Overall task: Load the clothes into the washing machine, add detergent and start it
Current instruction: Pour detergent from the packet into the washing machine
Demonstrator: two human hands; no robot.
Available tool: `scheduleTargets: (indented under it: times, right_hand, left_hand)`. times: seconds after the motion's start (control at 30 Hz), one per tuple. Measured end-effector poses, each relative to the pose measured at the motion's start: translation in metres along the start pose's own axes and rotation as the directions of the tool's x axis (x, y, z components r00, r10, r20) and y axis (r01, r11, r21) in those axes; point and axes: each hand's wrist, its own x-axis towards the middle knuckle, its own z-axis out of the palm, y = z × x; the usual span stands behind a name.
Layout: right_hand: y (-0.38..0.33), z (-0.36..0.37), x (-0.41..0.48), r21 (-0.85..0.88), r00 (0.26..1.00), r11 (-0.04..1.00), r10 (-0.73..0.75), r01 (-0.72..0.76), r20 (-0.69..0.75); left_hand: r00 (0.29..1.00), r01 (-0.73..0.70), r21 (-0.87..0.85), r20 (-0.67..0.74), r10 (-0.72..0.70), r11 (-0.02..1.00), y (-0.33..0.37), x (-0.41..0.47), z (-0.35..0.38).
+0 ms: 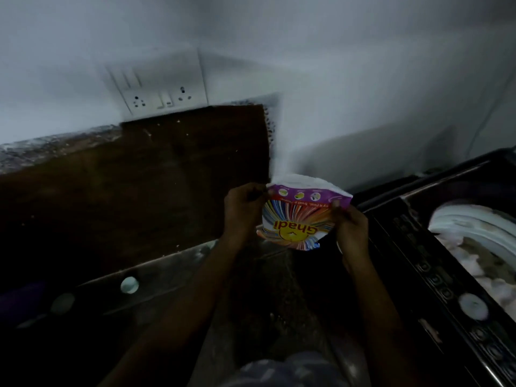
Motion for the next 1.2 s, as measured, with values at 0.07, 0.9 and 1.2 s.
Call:
scheduleTargets:
  times: [0.07, 0.9, 1.2]
  right_hand:
    - [0.023, 0.011, 0.025, -0.107, 1.0, 0.994, 0.003, 0.0, 0.029]
    - [0.53, 0.129, 0.303, -0.417, 0.928, 0.864, -0.134, 0.281, 0.349]
    - [0.622, 0.157, 0.36, -0.492, 0.854, 0.72, -0.284, 0.49, 0.436]
  left_hand:
    - [0.998, 0.051, 0.009, -0.046, -0.05, 0.999, -0.019, 0.013, -0.003]
    - [0.965, 0.146, -0.055, -0.213, -0.154, 0.988, -0.563, 0.191, 0.07]
    - [0.944, 0.185, 0.05, -0.286, -0.163, 0.981, -0.659, 0.245, 0.079]
